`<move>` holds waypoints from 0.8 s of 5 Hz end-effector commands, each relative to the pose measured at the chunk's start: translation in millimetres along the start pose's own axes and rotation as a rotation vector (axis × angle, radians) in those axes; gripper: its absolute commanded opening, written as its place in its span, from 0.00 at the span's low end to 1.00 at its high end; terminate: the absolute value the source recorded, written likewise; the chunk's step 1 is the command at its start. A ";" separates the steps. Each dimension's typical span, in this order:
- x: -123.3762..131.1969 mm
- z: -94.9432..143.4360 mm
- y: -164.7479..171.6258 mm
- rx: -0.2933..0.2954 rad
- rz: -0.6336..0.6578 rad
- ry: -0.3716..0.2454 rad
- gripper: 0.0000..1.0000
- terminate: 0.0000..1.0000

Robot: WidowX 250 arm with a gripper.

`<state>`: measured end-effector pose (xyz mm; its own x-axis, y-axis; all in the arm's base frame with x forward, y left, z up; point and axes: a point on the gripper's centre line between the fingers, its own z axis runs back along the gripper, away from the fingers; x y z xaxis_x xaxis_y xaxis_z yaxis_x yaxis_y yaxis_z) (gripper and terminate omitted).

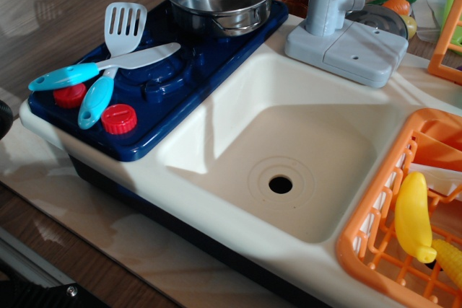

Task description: Put pan from stove to sink

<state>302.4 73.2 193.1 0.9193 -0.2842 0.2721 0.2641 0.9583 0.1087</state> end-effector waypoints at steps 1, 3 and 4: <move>0.0 0.0 0.0 0.000 0.000 0.000 1.00 0.00; 8.3 4.0 1.3 0.070 0.164 0.027 1.00 0.00; 9.4 3.7 7.2 0.082 0.253 0.036 1.00 0.00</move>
<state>309.7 82.1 184.2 0.9702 0.0021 0.2425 -0.0263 0.9950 0.0966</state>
